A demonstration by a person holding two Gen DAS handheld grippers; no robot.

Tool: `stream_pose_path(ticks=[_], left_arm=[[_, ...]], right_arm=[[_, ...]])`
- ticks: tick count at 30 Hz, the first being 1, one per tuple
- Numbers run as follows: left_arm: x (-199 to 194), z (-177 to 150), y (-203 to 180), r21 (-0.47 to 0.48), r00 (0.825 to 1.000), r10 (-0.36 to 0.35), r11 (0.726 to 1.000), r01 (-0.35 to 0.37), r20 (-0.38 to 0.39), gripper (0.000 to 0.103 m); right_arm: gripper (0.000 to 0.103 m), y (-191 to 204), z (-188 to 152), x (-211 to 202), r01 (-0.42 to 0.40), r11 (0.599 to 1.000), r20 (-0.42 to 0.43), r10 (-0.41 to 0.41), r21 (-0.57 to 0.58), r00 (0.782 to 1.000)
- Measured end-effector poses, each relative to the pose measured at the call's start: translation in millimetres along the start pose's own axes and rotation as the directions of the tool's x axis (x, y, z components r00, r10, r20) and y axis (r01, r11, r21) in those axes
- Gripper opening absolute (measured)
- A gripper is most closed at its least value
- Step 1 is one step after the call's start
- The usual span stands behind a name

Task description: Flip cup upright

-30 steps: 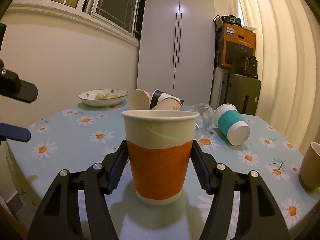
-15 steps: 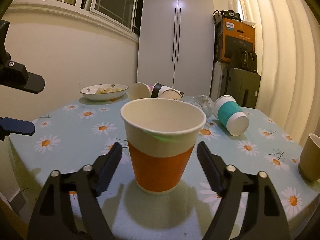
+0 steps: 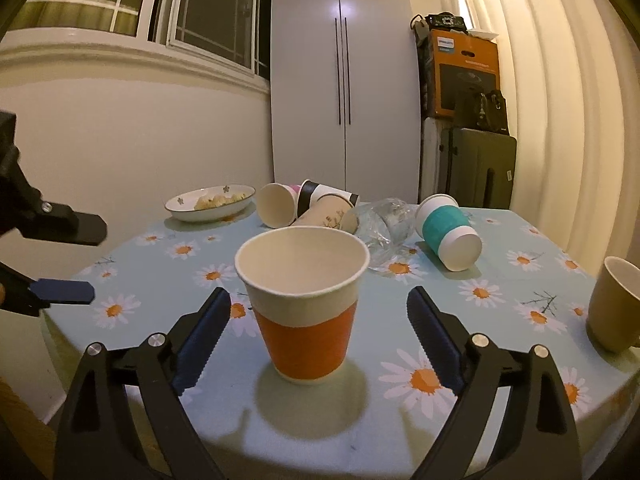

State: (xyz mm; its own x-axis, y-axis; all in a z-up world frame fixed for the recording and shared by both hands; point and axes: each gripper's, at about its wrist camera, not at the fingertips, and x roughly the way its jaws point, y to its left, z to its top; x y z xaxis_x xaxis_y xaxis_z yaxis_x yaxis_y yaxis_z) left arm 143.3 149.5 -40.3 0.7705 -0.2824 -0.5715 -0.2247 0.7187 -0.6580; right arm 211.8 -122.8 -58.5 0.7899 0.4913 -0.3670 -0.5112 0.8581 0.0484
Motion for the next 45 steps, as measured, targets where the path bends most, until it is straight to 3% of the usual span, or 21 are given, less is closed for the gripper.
stream_pose_path(ticks=[11,12,13,14,23,27,30,37,39,41,45], left_arm=[[-11,-4,3,-0.012,1.000,-0.027,1.000,0.027,0.008,0.079],[-12,-4,2,-0.007,1.000,-0.025,1.000,0.025,0.013,0.083],[-13,-4,1,-0.005,1.000,-0.024,1.000,0.025,0.018,0.094],[-15,-5,1,-0.002,0.999,-0.025,1.000,0.025,0.026,0.096],[-33,-19,-6,0.047,0.997,-0.028,0.999,0.024,0.077,0.096],[-46,-38,-20,0.133,0.994,-0.012,0.991,-0.002,0.108,0.096],[-57,-55,-37,0.227,0.989,0.022,0.972,-0.055,0.145,0.096],[-75,-106,-70,0.417,0.981,0.071,0.898,-0.142,0.182,0.096],[-86,-123,-80,0.451,0.962,0.094,0.868,-0.206,0.258,0.096],[-94,-136,-89,0.493,0.955,0.076,0.843,-0.216,0.287,0.096],[-103,-146,-92,0.488,0.947,0.069,0.844,-0.223,0.314,0.096]], right_arm=[[0.095,1,4,-49,-0.036,0.999,0.014,0.036,0.012,0.999],[0.095,0,5,-55,-0.036,0.999,0.018,0.035,0.012,0.999],[0.095,-1,6,-62,-0.036,0.999,0.024,0.036,0.012,0.999],[0.095,-2,7,-69,-0.037,0.999,0.031,0.037,0.013,0.999],[0.098,-19,19,-128,-0.021,1.000,0.096,0.023,-0.019,0.995],[0.098,-33,21,-148,0.011,0.999,0.102,-0.007,-0.030,0.995],[0.098,-47,22,-160,0.019,1.000,0.072,-0.018,-0.008,0.997],[0.098,-70,18,-189,0.017,1.000,0.046,-0.017,-0.004,0.999],[0.098,-71,15,-195,0.032,0.999,0.046,-0.031,-0.003,0.998],[0.098,-72,14,-202,0.028,1.000,0.047,-0.028,0.000,0.998],[0.098,-67,10,-211,0.018,1.000,0.040,-0.017,-0.011,0.999]])
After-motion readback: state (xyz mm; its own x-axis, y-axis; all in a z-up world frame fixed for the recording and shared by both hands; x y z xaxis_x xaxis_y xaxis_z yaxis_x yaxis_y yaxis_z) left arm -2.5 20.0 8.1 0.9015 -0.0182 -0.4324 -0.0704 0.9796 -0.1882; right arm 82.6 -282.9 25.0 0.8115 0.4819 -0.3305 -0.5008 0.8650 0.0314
